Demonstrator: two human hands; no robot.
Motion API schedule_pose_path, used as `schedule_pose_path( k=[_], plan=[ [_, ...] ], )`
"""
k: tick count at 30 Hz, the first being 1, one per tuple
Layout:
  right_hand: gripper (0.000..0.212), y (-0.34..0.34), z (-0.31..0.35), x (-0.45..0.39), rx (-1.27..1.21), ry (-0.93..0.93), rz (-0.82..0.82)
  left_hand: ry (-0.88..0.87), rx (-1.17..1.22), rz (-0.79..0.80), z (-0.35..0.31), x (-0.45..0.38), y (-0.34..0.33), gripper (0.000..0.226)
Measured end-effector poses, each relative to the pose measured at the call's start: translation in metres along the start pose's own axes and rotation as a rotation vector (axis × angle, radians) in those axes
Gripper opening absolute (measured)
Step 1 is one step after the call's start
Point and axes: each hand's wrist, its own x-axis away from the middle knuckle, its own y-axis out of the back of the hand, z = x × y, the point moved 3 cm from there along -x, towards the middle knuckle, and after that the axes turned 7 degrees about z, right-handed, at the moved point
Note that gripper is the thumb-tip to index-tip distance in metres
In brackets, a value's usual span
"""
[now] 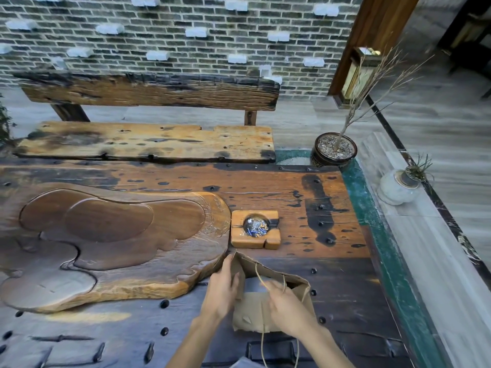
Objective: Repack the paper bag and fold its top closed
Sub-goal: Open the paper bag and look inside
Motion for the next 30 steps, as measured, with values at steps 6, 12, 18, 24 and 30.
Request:
schedule_pose_path(
  k=[6,12,18,24,30],
  plan=[
    [0.048,0.011,-0.017,-0.033,0.137,-0.256,-0.033,-0.005,-0.024,0.003,-0.006,0.004,0.006,0.050],
    [0.041,0.038,-0.035,-0.042,0.141,-0.301,-0.016,0.005,-0.024,-0.011,-0.013,0.003,0.010,0.050],
    [0.068,0.049,-0.040,-0.048,0.152,-0.327,0.102,0.001,-0.010,-0.005,-0.015,0.001,0.013,0.051],
    [0.097,0.044,-0.043,-0.044,0.188,-0.340,0.233,0.038,-0.002,0.015,-0.006,-0.002,0.014,0.048],
    [0.070,0.038,-0.067,-0.047,0.234,-0.328,0.238,0.088,-0.044,0.011,0.000,-0.004,0.019,0.045]
  ],
)
